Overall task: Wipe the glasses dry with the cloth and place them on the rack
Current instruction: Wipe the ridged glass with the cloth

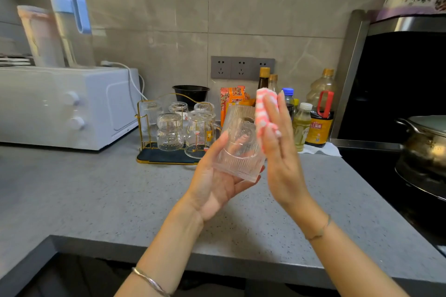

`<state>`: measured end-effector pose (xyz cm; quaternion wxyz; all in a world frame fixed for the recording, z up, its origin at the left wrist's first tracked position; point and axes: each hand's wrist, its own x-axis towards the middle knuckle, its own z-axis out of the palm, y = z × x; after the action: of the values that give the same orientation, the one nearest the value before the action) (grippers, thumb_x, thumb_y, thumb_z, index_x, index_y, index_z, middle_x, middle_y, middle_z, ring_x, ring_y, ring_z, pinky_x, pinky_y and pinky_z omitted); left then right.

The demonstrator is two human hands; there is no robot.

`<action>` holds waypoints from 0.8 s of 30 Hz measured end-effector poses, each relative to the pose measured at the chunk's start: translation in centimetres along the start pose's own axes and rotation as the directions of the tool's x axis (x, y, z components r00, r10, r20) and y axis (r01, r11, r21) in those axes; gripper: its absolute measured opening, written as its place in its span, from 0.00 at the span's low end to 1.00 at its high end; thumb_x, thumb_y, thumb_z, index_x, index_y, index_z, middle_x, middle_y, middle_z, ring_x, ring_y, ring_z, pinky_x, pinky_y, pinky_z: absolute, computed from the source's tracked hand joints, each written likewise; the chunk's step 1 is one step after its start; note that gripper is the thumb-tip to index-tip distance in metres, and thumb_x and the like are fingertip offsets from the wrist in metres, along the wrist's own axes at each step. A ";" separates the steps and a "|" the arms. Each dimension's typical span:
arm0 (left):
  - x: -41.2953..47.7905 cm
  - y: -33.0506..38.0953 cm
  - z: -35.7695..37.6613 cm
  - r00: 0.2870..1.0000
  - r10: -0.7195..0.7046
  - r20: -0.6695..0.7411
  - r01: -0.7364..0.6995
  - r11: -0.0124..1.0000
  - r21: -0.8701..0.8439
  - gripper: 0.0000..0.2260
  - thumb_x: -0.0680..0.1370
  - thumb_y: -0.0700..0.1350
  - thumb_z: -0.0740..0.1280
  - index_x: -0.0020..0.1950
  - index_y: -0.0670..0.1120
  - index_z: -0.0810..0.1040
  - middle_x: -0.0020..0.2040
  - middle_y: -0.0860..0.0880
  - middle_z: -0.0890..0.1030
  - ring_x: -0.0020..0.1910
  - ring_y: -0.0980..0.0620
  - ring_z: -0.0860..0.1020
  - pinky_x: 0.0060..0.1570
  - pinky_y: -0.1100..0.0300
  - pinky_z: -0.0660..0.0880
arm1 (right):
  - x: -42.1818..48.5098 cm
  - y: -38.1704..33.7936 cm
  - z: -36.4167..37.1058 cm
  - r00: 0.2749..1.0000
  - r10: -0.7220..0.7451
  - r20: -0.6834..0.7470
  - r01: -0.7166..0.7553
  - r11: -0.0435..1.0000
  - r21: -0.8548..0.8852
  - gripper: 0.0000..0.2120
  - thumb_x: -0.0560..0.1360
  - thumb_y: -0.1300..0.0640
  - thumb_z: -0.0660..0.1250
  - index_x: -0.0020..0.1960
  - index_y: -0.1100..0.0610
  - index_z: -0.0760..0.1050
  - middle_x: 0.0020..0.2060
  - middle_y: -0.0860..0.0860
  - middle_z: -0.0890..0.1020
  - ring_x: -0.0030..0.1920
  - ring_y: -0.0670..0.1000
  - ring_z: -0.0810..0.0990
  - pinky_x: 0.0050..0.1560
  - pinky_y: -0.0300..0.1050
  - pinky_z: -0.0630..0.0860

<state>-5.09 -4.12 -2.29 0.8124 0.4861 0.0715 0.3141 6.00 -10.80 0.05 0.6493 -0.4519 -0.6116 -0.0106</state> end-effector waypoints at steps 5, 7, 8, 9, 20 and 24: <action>-0.3 0.3 -1.2 0.999 -0.045 -0.022 0.046 0.997 0.064 0.44 0.54 0.61 0.81 0.66 0.46 0.76 0.57 0.42 0.83 0.49 0.42 0.82 0.44 0.52 0.82 | 1.8 -1.2 -2.5 0.940 0.318 0.126 -0.328 0.943 0.061 0.20 0.84 0.54 0.47 0.55 0.46 0.78 0.50 0.38 0.82 0.49 0.32 0.78 0.45 0.28 0.74; -0.5 0.6 -1.4 0.998 -0.065 -0.027 0.067 0.991 0.113 0.44 0.53 0.61 0.82 0.65 0.46 0.76 0.55 0.43 0.84 0.49 0.44 0.83 0.42 0.52 0.82 | 2.3 -1.7 -3.2 0.884 0.427 0.190 -0.410 0.904 -0.123 0.19 0.83 0.52 0.50 0.48 0.47 0.80 0.40 0.41 0.83 0.39 0.35 0.79 0.36 0.27 0.70; -0.6 0.7 -1.6 0.996 -0.078 -0.033 0.082 0.987 0.140 0.44 0.52 0.61 0.82 0.65 0.47 0.76 0.54 0.44 0.84 0.49 0.45 0.83 0.44 0.50 0.82 | 2.5 -2.1 -3.4 0.849 0.476 0.230 -0.437 0.876 -0.204 0.19 0.83 0.51 0.51 0.45 0.47 0.80 0.36 0.41 0.83 0.36 0.36 0.78 0.35 0.28 0.70; -0.8 0.8 -1.7 0.995 -0.093 -0.038 0.098 0.981 0.168 0.44 0.52 0.62 0.82 0.64 0.47 0.75 0.54 0.45 0.84 0.49 0.45 0.83 0.49 0.47 0.81 | 2.6 -2.4 -3.6 0.812 0.519 0.267 -0.457 0.850 -0.262 0.18 0.82 0.51 0.52 0.43 0.48 0.79 0.34 0.42 0.83 0.35 0.36 0.78 0.36 0.29 0.70; -0.9 0.6 -2.6 0.982 -0.162 -0.101 0.174 0.977 0.125 0.40 0.57 0.60 0.80 0.65 0.47 0.76 0.53 0.45 0.84 0.44 0.47 0.83 0.49 0.51 0.79 | 2.5 -2.3 -5.4 0.643 0.469 0.606 -0.269 0.879 -0.395 0.14 0.70 0.41 0.66 0.54 0.42 0.77 0.47 0.36 0.83 0.46 0.34 0.80 0.49 0.29 0.73; -0.7 0.3 -1.9 0.971 -0.148 -0.186 0.177 0.972 0.153 0.33 0.64 0.62 0.74 0.65 0.47 0.78 0.52 0.46 0.84 0.44 0.48 0.82 0.43 0.55 0.78 | 1.6 -2.4 -5.1 0.645 0.410 0.644 -0.196 0.904 -0.380 0.15 0.65 0.46 0.73 0.50 0.40 0.76 0.44 0.32 0.83 0.47 0.33 0.79 0.45 0.26 0.72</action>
<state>-6.60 -3.03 -3.18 0.7821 0.5162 0.2080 0.2803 9.09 -14.44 3.50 0.2849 -0.6029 -0.7207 0.1896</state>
